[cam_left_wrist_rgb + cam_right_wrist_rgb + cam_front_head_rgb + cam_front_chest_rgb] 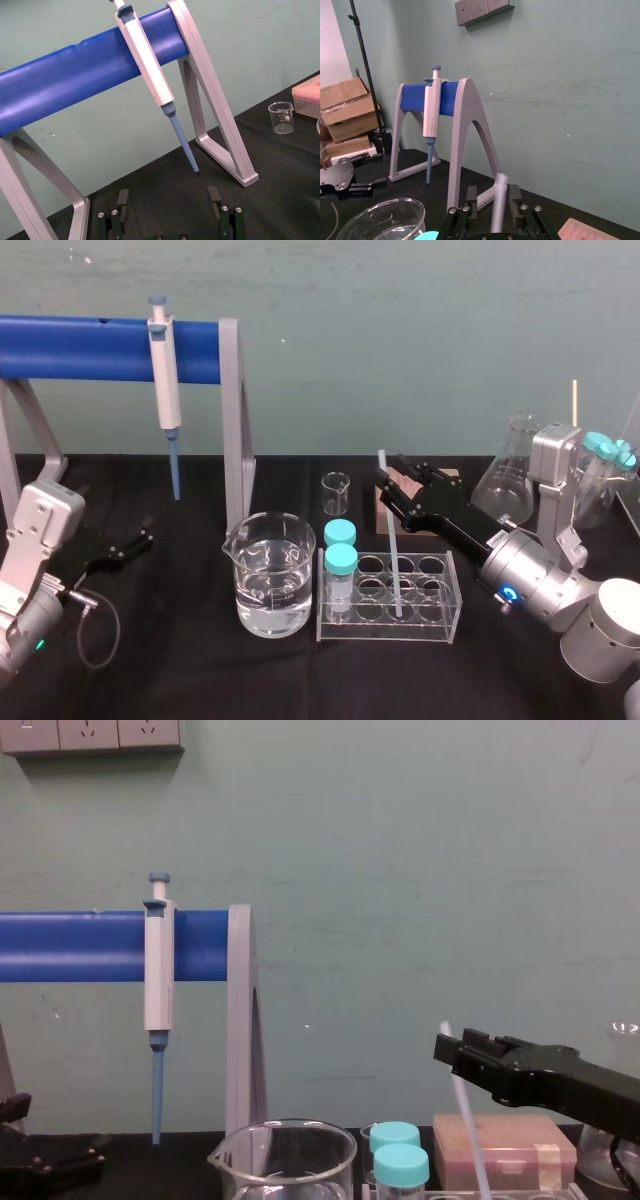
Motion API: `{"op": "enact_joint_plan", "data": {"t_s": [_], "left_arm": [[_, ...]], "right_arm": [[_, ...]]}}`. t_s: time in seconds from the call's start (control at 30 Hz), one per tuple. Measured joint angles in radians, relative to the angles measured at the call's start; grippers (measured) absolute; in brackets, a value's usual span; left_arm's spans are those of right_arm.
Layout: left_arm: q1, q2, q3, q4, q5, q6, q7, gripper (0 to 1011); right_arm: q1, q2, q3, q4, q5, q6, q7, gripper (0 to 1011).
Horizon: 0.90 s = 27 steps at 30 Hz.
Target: Pick up the stirring rod with one hand, then place it down.
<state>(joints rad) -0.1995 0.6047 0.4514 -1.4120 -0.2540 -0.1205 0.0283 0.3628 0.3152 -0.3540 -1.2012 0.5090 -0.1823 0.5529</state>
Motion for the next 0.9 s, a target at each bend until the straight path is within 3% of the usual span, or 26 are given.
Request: {"op": "enact_joint_plan", "data": {"t_s": [0.5,0.6,0.63,0.73,0.77,0.9], "left_arm": [[0.0,0.0,0.0,0.0,0.0,0.0,0.0,1000],[0.0,0.0,0.0,0.0,0.0,0.0,0.0,1000],[0.0,0.0,0.0,0.0,0.0,0.0,0.0,1000],[0.0,0.0,0.0,0.0,0.0,0.0,0.0,1000],[0.0,0.0,0.0,0.0,0.0,0.0,0.0,1000],[0.0,0.0,0.0,0.0,0.0,0.0,0.0,1000]], "right_arm": [[0.0,0.0,0.0,0.001,0.001,-0.001,0.002,898],[-0.002,-0.002,0.016,-0.007,-0.007,-0.018,-0.023,947],[-0.004,-0.002,0.024,-0.013,-0.013,-0.027,-0.036,990],[-0.019,-0.001,0.062,-0.049,-0.056,-0.064,-0.119,1003],[-0.019,-0.001,0.062,-0.049,-0.056,-0.064,-0.119,1003],[-0.056,0.008,0.117,-0.097,-0.149,-0.088,-0.273,1003]]}}
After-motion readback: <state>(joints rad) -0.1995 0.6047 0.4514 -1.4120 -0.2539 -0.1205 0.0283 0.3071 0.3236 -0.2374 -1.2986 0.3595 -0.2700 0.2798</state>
